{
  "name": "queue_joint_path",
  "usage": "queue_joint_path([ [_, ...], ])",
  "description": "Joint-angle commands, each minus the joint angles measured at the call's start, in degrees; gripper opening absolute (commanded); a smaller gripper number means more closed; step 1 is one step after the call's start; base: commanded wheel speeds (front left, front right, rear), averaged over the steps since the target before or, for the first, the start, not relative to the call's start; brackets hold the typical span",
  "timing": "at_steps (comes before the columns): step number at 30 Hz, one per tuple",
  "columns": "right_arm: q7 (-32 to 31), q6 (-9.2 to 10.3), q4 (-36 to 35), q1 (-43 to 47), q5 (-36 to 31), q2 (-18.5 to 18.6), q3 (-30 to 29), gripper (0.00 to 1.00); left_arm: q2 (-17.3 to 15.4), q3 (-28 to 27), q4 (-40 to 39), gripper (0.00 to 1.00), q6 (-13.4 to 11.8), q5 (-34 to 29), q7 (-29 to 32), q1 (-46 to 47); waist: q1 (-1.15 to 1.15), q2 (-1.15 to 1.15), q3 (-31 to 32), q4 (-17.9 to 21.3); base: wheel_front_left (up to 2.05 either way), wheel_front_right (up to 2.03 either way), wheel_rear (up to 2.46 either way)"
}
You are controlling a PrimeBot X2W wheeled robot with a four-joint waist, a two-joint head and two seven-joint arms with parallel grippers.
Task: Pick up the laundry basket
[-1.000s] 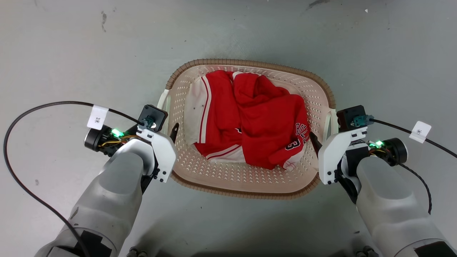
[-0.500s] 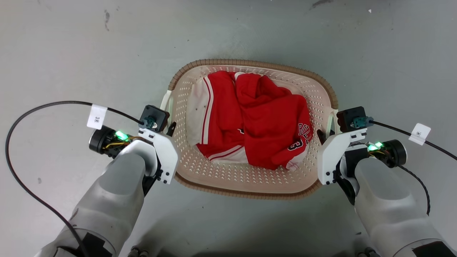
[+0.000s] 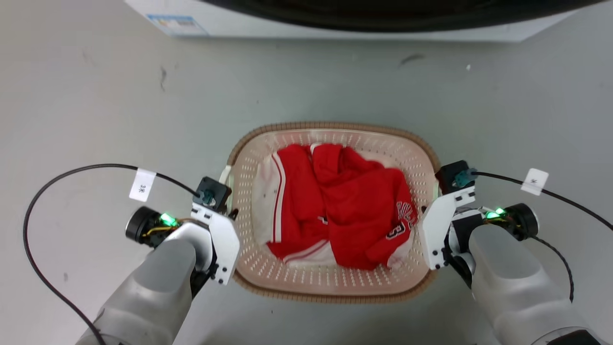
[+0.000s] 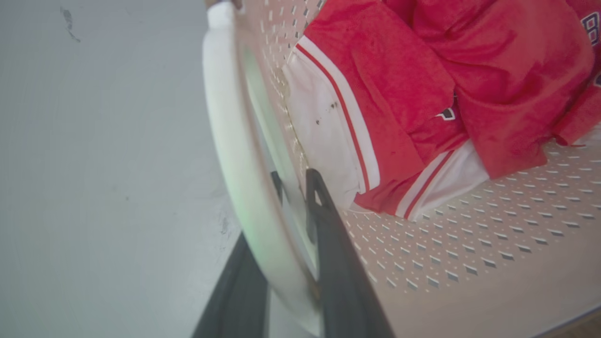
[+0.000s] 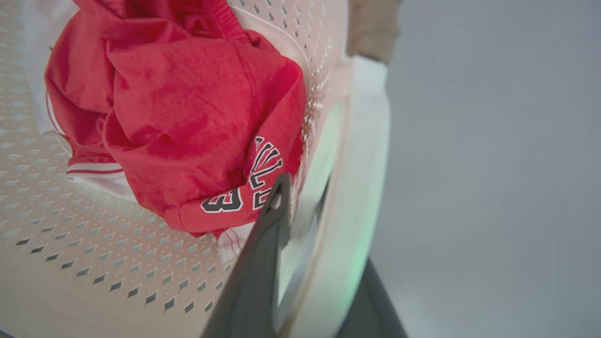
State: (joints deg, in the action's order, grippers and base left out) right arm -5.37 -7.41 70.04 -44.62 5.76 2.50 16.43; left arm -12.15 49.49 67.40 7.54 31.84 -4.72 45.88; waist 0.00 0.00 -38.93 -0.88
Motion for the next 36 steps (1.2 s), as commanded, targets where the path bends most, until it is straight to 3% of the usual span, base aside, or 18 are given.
queue_joint_path([
  [1, -0.43, -0.14, 0.21, 0.43, -0.01, 0.70, 0.61, 0.00, -1.35, 0.70, 0.16, 0.00, -0.19, -0.02, 0.53, -0.99, 0.00, 0.00, 2.61, 0.56, 0.00, 0.00, 0.00],
  [13, -9.57, -0.06, 0.67, 7.37, 4.17, 1.14, 8.43, 0.00, -7.09, 12.02, -5.84, 0.00, -0.19, 9.97, 10.50, -10.03, 0.00, 0.00, 17.43, 2.12, 0.00, 0.00, 0.00],
  [25, -15.54, -0.13, -2.14, 15.80, 12.26, 1.06, 16.65, 0.00, -9.80, 17.04, -9.05, 0.00, -0.21, 18.05, 10.58, -16.75, 0.00, 0.00, 32.18, 2.32, 0.00, 0.00, 0.00],
  [36, -16.75, -0.17, -1.47, 19.38, 15.86, 0.85, 21.00, 0.00, -10.99, 20.92, -12.39, 0.00, -0.19, 20.94, 10.98, -20.69, 0.00, 0.00, 38.99, 1.73, 0.00, 0.00, 0.00],
])
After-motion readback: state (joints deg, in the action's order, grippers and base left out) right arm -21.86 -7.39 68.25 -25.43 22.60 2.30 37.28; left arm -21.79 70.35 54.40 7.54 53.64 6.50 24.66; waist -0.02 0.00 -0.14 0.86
